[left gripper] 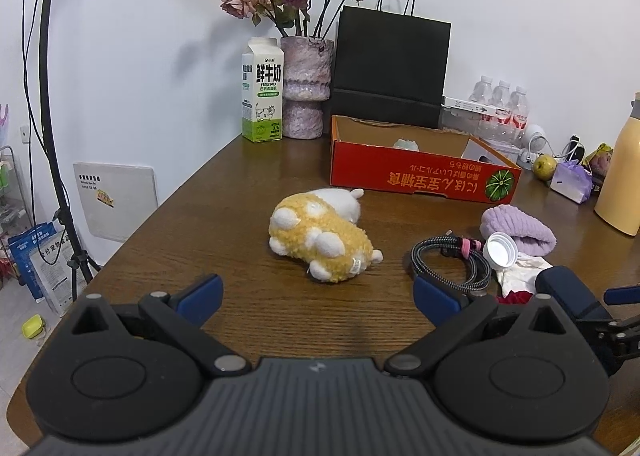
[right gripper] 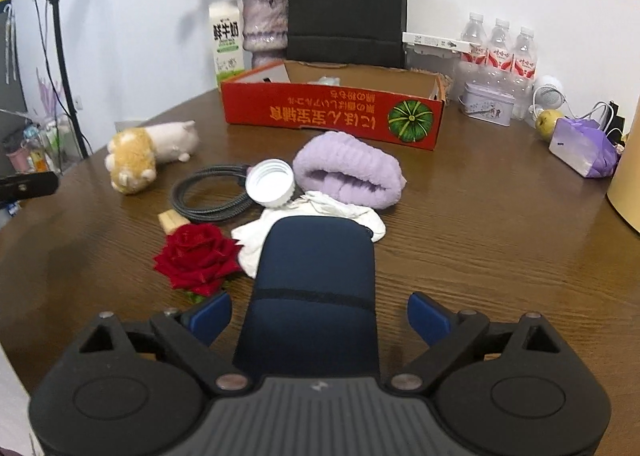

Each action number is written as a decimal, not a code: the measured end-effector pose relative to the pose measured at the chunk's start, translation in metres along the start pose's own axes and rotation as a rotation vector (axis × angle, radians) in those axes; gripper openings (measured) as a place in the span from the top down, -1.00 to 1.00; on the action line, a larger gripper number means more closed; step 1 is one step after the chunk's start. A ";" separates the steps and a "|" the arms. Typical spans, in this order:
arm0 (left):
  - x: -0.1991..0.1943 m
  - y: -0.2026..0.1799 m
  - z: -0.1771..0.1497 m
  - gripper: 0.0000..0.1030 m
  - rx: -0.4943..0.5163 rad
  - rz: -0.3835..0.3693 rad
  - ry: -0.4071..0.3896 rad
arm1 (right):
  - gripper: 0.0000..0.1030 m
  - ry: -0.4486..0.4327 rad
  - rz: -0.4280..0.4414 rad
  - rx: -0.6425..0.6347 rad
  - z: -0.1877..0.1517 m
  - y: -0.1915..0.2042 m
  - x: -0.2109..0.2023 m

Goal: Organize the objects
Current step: 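Grasp the navy glasses case with the right gripper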

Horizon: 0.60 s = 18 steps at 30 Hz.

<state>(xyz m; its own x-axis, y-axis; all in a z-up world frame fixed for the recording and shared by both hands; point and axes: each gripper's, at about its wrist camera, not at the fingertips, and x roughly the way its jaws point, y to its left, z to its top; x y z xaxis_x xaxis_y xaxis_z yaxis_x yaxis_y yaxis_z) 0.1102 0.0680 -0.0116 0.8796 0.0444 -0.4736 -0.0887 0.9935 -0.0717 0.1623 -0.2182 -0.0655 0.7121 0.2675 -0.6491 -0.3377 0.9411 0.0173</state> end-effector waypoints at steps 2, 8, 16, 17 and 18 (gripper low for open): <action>0.001 0.000 -0.001 -1.00 -0.002 -0.004 0.003 | -0.84 0.013 -0.009 0.000 0.001 0.002 0.005; 0.004 -0.001 -0.004 -1.00 -0.001 -0.015 0.013 | -0.42 0.040 0.004 -0.003 -0.002 0.002 0.016; 0.010 0.000 -0.006 -1.00 0.005 -0.024 0.021 | -0.16 -0.050 0.025 -0.006 -0.003 -0.007 0.000; 0.011 0.000 -0.006 -1.00 0.004 -0.024 0.024 | -0.16 -0.076 0.020 0.002 -0.003 -0.009 -0.004; 0.012 0.000 -0.006 -1.00 0.005 -0.022 0.027 | -0.16 -0.103 0.016 0.013 -0.003 -0.011 -0.007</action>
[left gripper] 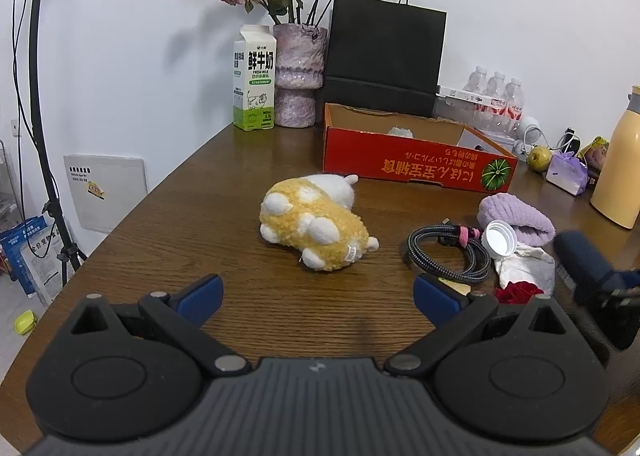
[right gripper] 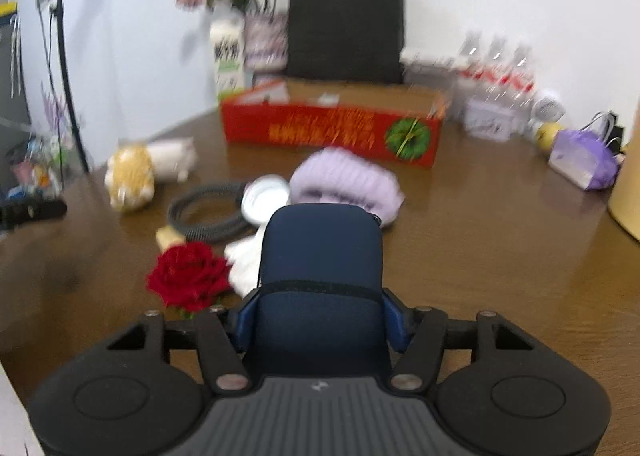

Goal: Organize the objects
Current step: 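Grasp the navy glasses case with the right gripper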

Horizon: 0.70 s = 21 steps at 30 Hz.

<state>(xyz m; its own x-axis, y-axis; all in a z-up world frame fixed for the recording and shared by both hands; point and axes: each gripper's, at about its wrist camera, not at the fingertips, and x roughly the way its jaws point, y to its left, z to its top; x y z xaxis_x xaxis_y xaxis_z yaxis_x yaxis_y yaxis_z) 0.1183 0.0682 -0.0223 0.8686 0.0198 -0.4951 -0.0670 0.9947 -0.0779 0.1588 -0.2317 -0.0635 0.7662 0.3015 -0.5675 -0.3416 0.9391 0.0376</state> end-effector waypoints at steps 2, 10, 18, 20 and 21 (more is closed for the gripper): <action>0.004 0.000 0.001 -1.00 0.008 0.005 0.002 | -0.16 -0.062 -0.014 0.015 0.000 -0.004 -0.007; 0.026 0.002 0.014 -1.00 0.143 -0.036 0.011 | -0.16 -0.177 -0.108 0.085 0.009 -0.017 0.002; 0.065 0.014 0.033 -1.00 0.317 -0.155 0.015 | -0.16 -0.172 -0.140 0.092 0.008 -0.018 0.019; 0.074 0.014 0.035 -1.00 0.350 -0.189 0.018 | -0.16 -0.175 -0.148 0.086 0.008 -0.017 0.019; 0.078 0.014 0.035 -1.00 0.371 -0.201 0.021 | -0.16 -0.171 -0.159 0.081 0.008 -0.016 0.020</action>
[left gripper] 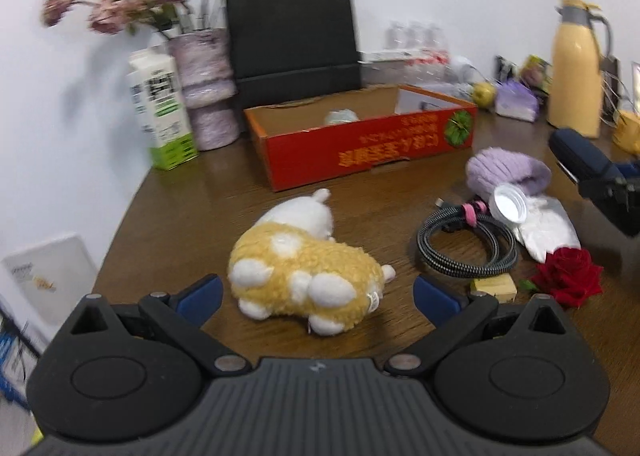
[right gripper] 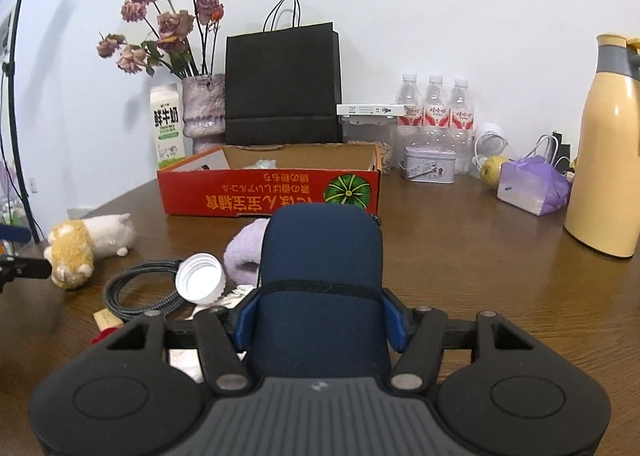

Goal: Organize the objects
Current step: 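Grasp the navy glasses case with the right gripper, then grasp the yellow plush toy with the left gripper while the right gripper holds the glasses case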

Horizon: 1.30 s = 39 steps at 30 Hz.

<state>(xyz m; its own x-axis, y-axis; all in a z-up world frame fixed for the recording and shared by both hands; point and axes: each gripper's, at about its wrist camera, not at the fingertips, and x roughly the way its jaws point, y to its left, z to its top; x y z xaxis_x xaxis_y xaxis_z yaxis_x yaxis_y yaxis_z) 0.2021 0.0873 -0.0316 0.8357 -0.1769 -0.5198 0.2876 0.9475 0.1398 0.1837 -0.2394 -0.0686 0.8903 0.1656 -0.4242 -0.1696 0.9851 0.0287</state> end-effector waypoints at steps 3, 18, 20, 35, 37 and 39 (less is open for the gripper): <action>0.012 0.003 0.000 -1.00 0.030 -0.012 0.017 | -0.16 0.001 -0.011 -0.007 0.000 0.003 0.001; 0.051 0.032 0.002 -1.00 -0.012 -0.132 0.006 | -0.16 0.044 -0.081 -0.049 -0.001 0.012 0.009; 0.052 0.035 0.004 -0.93 -0.053 -0.137 -0.005 | -0.16 0.052 -0.088 -0.053 -0.001 0.014 0.011; 0.010 -0.002 -0.002 -0.74 -0.188 0.140 -0.098 | -0.16 -0.001 -0.060 -0.022 -0.001 0.008 0.001; 0.005 -0.011 -0.005 -0.74 -0.200 0.164 -0.091 | -0.16 -0.017 -0.050 -0.013 -0.001 0.007 -0.001; 0.004 -0.021 -0.008 -0.76 -0.195 0.191 -0.043 | -0.16 -0.029 -0.040 -0.008 -0.001 0.006 -0.003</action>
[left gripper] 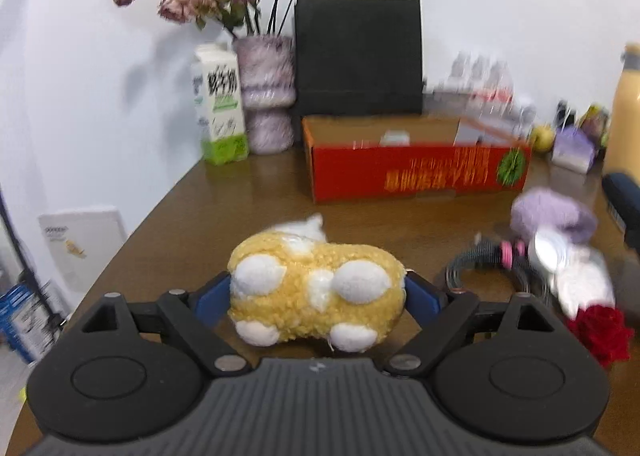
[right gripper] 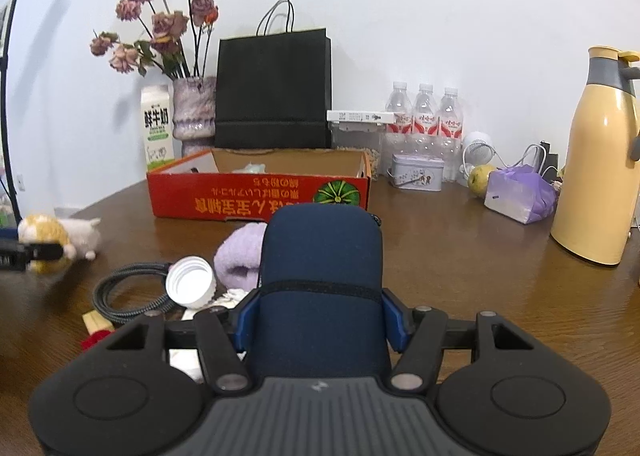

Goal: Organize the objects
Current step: 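Grasp the yellow plush toy with the left gripper while the right gripper holds the glasses case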

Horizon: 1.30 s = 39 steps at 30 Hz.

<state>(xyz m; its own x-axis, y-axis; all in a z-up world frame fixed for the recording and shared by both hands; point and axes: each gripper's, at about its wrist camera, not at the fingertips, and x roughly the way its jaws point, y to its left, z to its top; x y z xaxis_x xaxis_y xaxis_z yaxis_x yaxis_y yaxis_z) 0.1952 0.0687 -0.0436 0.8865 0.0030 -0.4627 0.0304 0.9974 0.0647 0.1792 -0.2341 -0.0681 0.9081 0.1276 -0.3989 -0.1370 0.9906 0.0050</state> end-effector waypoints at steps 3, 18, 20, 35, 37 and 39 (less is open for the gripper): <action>-0.005 -0.004 -0.005 -0.85 0.003 0.018 0.075 | -0.16 -0.014 0.020 0.004 0.000 -0.001 -0.003; 0.019 -0.011 0.020 -1.00 0.097 0.017 0.234 | -0.16 -0.054 0.082 0.048 0.000 -0.011 -0.008; 0.024 -0.013 0.017 -1.00 0.111 0.023 0.268 | -0.16 -0.055 0.087 0.051 0.000 -0.012 -0.008; -0.011 -0.023 -0.005 -0.74 0.024 0.088 0.075 | -0.16 -0.065 0.114 0.045 -0.001 -0.011 -0.009; -0.021 -0.031 -0.004 -0.74 0.024 0.097 0.035 | -0.16 -0.063 0.122 0.039 -0.001 -0.010 -0.009; -0.029 -0.036 -0.001 -0.74 0.013 0.089 0.005 | -0.16 -0.058 0.128 0.031 -0.001 -0.008 -0.009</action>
<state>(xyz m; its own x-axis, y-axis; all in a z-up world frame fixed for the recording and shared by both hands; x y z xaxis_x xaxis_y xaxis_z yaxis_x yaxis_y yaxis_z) 0.1682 0.0324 -0.0332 0.8836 0.0924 -0.4589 -0.0427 0.9922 0.1174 0.1715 -0.2432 -0.0659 0.9056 0.2545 -0.3392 -0.2414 0.9670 0.0811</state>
